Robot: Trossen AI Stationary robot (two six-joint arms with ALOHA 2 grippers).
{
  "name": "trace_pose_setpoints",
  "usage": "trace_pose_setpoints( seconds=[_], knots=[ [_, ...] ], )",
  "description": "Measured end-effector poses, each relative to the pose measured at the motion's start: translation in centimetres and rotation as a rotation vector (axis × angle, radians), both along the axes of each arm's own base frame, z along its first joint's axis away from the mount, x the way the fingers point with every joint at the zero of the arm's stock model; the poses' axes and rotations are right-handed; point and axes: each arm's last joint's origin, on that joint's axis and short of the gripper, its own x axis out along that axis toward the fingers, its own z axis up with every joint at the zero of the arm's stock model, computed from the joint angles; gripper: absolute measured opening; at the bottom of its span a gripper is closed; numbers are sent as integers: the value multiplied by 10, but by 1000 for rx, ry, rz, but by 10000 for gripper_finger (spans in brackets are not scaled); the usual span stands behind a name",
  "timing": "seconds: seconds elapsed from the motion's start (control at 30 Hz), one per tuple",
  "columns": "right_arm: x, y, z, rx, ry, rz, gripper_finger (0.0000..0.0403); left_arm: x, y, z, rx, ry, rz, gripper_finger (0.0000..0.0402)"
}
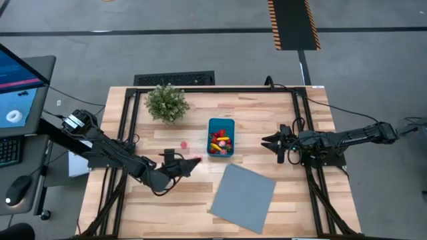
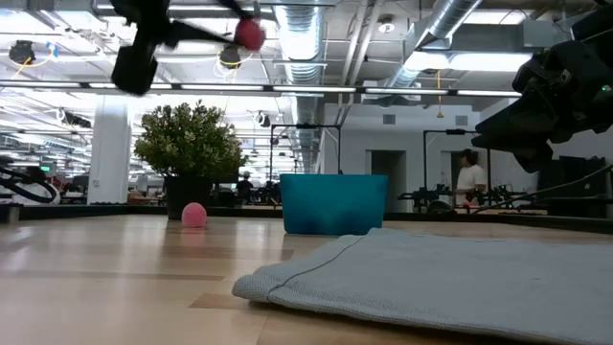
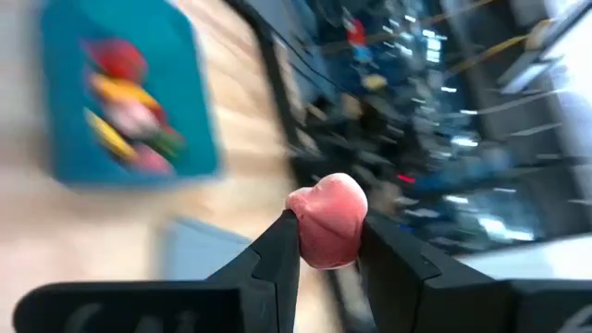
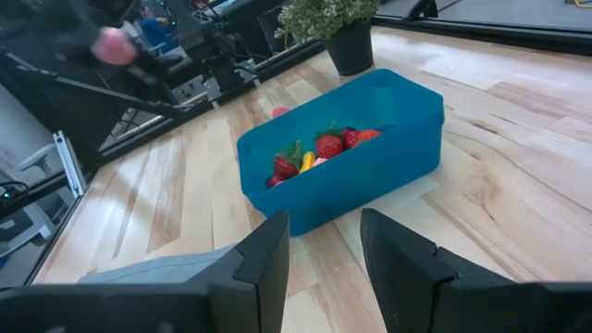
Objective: Pick and placing Produce into tupperware
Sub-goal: Put the peach into the blue bin
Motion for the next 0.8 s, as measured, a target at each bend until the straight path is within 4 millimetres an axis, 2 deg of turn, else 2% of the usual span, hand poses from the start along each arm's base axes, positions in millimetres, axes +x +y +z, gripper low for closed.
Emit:
trace_pose_setpoints(
  seconds=[0.13, 0.23, 0.53, 0.67, 0.8],
  knots=[
    [0, 0, 0, 0, 0, 0, 159, 4, -6, 18, -116, -163, -104, 84],
    [0, 0, 0, 0, 0, 0, 159, 5, -7, 30, -110, -250, -140, 84],
    [0, 0, 0, 0, 0, 1, 159, 11, 2, 38, 69, -251, -197, 84],
    [0, 0, 0, 0, 0, 0, 159, 19, 15, 38, 138, -233, -227, 84],
    [0, 0, 0, 0, 0, 1, 159, 29, 35, 38, 337, -163, -254, 84]
  ],
)
